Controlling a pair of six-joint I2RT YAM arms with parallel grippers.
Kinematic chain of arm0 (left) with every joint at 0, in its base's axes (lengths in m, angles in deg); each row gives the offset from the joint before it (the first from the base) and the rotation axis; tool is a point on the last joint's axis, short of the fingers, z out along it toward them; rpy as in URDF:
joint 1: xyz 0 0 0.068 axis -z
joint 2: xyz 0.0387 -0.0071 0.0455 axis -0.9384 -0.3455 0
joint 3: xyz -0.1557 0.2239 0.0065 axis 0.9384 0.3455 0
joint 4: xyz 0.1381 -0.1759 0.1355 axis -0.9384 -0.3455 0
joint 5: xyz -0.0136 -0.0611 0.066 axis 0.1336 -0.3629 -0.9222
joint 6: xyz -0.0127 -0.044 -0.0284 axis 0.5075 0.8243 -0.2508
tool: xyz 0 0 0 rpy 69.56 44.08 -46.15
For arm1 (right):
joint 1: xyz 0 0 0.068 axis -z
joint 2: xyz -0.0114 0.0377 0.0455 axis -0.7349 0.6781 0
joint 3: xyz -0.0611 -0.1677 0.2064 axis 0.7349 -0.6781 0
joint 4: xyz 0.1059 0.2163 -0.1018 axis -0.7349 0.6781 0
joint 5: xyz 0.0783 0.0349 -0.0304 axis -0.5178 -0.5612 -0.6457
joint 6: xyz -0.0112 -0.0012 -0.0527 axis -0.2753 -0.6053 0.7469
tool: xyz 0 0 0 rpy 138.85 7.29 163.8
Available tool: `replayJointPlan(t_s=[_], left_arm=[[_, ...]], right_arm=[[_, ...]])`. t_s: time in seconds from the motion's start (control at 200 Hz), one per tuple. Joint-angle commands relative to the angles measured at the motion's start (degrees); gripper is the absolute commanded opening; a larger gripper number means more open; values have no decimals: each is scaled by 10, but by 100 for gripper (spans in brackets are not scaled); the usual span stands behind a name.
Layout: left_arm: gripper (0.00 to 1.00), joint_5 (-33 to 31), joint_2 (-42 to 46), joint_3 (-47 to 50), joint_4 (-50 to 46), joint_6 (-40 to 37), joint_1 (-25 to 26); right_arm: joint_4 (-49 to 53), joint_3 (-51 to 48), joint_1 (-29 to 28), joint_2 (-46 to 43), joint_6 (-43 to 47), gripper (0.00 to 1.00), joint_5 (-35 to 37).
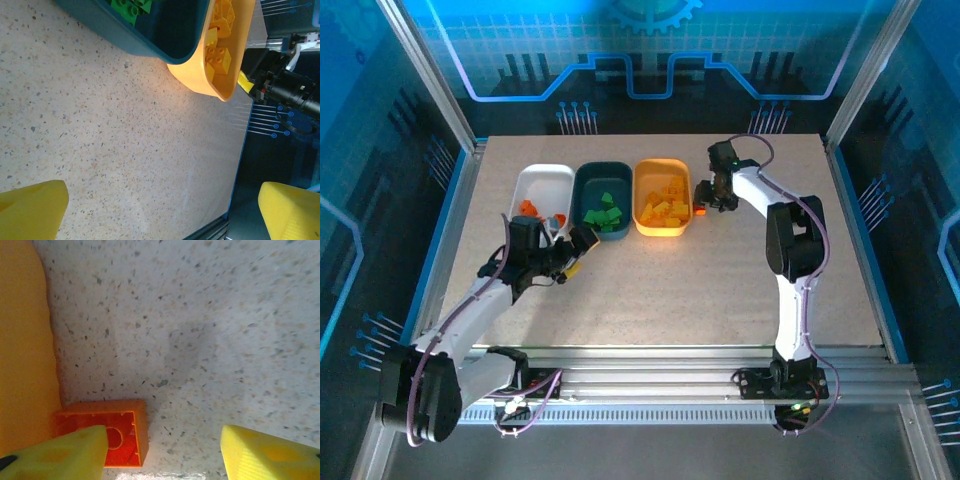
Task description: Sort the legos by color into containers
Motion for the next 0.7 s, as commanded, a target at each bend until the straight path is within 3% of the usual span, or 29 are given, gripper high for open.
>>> replayJointPlan(t_s=[0.0,0.185,0.47,0.695], left_arm=[[99,-14,-4,-23,3,-11,5],[99,-14,-9,-24,2,-16,5],[99,-9,-4,-9,9,-18,5],[99,-10,-2,-1,19,-13,5]], right_arm=[[26,27,6,10,10,62,-15],[55,22,19,13,3,61,28],[47,-48,53,-64,15,60,59],[8,-43,24,-85,24,62,-55]])
